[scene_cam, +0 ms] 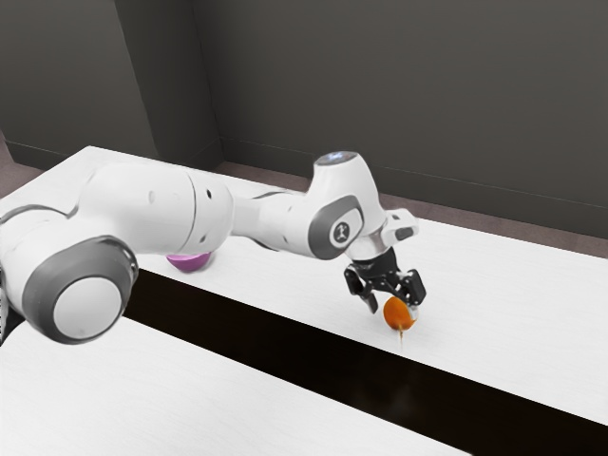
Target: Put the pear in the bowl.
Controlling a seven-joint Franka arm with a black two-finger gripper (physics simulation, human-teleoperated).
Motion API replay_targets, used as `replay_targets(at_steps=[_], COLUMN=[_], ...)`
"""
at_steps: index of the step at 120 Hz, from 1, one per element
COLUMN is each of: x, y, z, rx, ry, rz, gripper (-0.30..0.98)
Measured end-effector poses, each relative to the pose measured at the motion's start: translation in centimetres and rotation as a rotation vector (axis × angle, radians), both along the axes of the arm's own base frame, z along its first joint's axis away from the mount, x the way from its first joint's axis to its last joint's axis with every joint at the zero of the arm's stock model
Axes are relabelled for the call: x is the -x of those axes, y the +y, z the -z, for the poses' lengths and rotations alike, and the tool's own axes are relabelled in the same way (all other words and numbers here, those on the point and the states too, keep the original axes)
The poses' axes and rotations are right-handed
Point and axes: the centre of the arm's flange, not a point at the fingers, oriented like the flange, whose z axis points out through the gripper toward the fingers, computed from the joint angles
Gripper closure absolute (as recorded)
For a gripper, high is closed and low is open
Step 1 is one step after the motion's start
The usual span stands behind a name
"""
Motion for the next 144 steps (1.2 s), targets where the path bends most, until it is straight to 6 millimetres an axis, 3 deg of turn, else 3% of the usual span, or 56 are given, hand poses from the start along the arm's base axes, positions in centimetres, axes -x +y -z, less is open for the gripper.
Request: replay_targets(at_steps=[51,104,126,144], x=[-0.9,-1.2,-1.6,-2.1], y=[-0.3,-0.6,-0.1,2.3], z=[2.8,2.6,0.5,-1.7], rx=[-0.005,0.001,-0.015,-0.045], ry=[-0.102,-0.146,-0.184,-0.215], rz=[-0.016,-0.023,-0.025,-0.057], gripper=[0.1,0.31,0.39,0.46])
